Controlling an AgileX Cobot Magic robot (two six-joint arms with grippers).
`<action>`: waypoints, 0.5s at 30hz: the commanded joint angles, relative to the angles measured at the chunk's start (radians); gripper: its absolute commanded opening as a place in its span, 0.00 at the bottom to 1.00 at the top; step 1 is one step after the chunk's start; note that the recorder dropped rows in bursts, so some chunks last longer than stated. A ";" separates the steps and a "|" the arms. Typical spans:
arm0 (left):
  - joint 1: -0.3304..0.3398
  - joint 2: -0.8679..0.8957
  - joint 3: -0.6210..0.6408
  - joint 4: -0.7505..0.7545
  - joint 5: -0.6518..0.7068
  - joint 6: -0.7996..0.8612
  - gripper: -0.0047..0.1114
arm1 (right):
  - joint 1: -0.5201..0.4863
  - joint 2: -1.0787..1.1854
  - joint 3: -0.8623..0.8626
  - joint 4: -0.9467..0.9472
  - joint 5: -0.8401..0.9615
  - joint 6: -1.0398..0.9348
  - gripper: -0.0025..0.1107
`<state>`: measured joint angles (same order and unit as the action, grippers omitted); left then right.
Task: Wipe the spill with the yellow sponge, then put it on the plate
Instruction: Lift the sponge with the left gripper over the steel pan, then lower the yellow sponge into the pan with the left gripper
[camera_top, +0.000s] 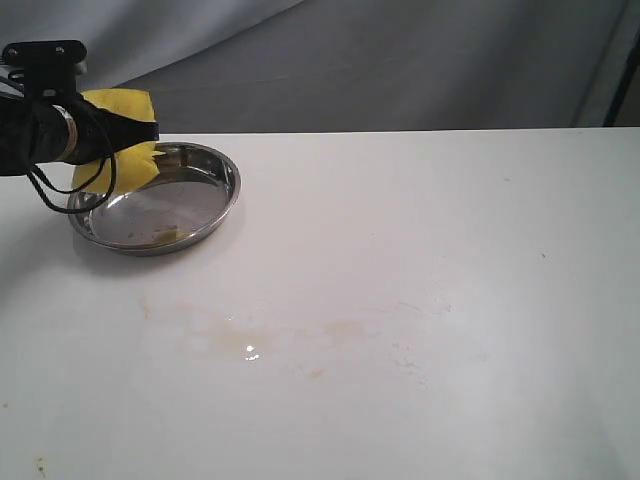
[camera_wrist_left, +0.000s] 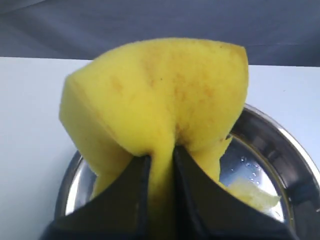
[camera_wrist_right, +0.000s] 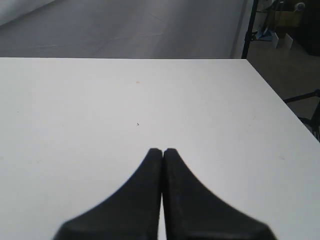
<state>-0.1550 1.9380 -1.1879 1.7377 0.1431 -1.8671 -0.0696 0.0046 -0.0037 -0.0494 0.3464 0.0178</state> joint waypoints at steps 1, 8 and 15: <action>0.004 -0.001 -0.027 0.007 -0.074 0.050 0.04 | 0.001 -0.005 0.004 0.004 -0.004 -0.011 0.02; 0.004 0.074 -0.027 0.007 -0.117 0.039 0.04 | 0.001 -0.005 0.004 0.004 -0.004 -0.011 0.02; 0.005 0.100 -0.027 0.007 -0.135 0.047 0.04 | 0.001 -0.005 0.004 0.004 -0.004 -0.011 0.02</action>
<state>-0.1523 2.0444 -1.2081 1.7416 0.0000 -1.8234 -0.0696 0.0046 -0.0037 -0.0494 0.3464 0.0178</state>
